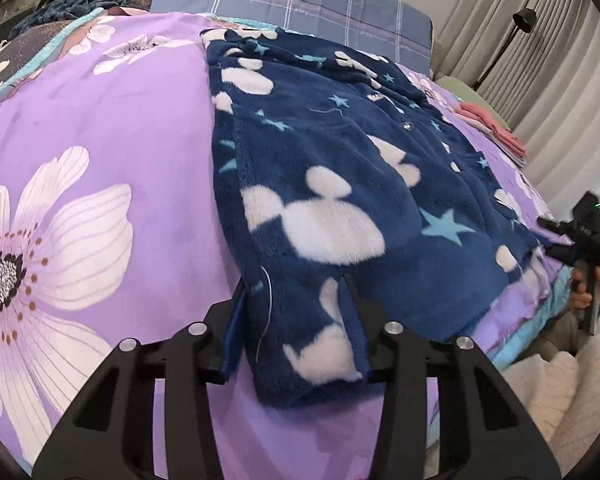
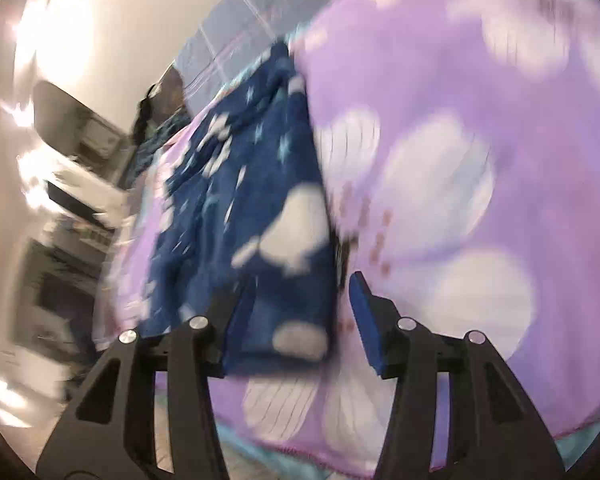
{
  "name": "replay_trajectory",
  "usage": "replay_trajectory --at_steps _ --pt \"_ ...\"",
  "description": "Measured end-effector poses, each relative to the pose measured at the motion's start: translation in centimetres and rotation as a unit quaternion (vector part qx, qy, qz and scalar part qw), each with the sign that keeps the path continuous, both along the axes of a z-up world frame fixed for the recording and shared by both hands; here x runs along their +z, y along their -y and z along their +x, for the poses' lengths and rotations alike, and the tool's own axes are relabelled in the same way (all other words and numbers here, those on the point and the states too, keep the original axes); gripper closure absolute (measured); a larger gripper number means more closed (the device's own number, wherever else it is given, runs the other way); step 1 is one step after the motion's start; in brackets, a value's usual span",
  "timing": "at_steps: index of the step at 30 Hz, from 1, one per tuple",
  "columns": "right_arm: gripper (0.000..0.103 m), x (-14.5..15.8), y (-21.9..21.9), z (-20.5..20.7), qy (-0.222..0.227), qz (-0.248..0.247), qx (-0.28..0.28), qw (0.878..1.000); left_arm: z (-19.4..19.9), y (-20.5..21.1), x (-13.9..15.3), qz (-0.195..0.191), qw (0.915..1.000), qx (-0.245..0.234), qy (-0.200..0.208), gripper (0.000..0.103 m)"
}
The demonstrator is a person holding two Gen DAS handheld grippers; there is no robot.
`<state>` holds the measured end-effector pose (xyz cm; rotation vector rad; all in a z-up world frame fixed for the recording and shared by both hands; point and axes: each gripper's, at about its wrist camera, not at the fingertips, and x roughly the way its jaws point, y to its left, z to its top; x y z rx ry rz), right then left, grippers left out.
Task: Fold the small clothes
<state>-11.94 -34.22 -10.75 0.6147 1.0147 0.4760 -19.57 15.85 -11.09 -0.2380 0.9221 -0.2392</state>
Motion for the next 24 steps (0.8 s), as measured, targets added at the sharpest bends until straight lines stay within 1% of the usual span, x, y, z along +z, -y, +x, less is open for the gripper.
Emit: replay_trajectory --at_steps 1,2,3,4,6,8,10,11,12,13,14,15,17,18,19,22,24 --pt "0.052 -1.0 -0.4 0.3 -0.015 0.018 0.018 1.0 0.1 -0.1 -0.1 -0.006 1.0 0.0 -0.003 0.058" --pt "0.052 -1.9 -0.9 0.6 -0.023 0.029 0.037 0.999 0.3 -0.2 -0.3 -0.015 0.9999 -0.001 -0.007 0.053" --pt "0.052 -2.2 -1.4 0.8 -0.021 0.029 0.045 0.998 0.5 -0.3 -0.5 -0.025 0.9997 -0.003 -0.006 0.045" --pt "0.052 -2.6 -2.1 1.3 -0.015 0.036 0.054 0.998 1.0 -0.3 -0.6 -0.041 0.9992 -0.006 -0.001 0.041" --pt "0.052 -2.9 -2.6 2.3 -0.017 0.055 0.056 0.997 1.7 0.0 -0.8 -0.057 0.9983 -0.01 0.006 0.031" --pt "0.052 -3.1 -3.4 3.7 -0.019 0.059 0.062 0.996 2.5 0.5 -0.8 -0.059 0.9982 -0.011 0.009 0.028" --pt "0.052 -3.1 -3.7 4.0 -0.017 0.055 0.07 0.996 3.1 0.8 -0.7 -0.058 0.9982 -0.01 0.01 0.028" --pt "0.052 -3.0 -4.2 4.3 -0.014 0.051 0.073 0.996 3.3 0.9 -0.6 -0.062 0.998 -0.007 0.01 0.031" --pt "0.058 -2.9 -4.6 4.2 -0.011 0.043 0.076 0.996 3.4 0.8 -0.5 -0.065 0.9978 -0.006 0.009 0.051" --pt "0.074 -2.6 -4.8 4.2 -0.008 0.035 0.078 0.996 3.5 0.9 -0.3 -0.071 0.9974 -0.011 0.006 0.068" --pt "0.081 -2.3 -4.7 4.3 -0.007 0.035 0.078 0.996 3.8 1.0 0.1 -0.081 0.9965 -0.016 -0.002 0.085" --pt "0.089 -2.2 -4.1 4.0 -0.007 0.05 0.077 0.996 3.8 1.0 0.4 -0.079 0.9967 -0.016 0.001 0.086" --pt "0.09 -1.2 -3.5 4.1 0.005 0.094 0.069 0.993 4.0 1.8 2.6 -0.052 0.9978 -0.027 0.03 0.088" --pt "0.091 -0.4 -3.4 4.4 0.017 0.106 0.068 0.992 4.1 2.1 3.9 -0.046 0.9973 -0.033 0.047 0.088" --pt "0.092 0.9 -3.5 4.8 0.038 0.117 0.068 0.99 4.2 2.3 5.3 -0.042 0.9962 -0.037 0.066 0.089" --pt "0.092 4.7 -3.5 4.9 0.087 0.126 0.073 0.985 4.0 3.3 11.0 -0.011 0.9877 -0.04 0.151 0.09" --pt "0.092 8.1 -3.7 4.3 0.139 0.124 0.072 0.98 3.2 3.6 13.6 -0.004 0.9812 -0.037 0.189 0.091"
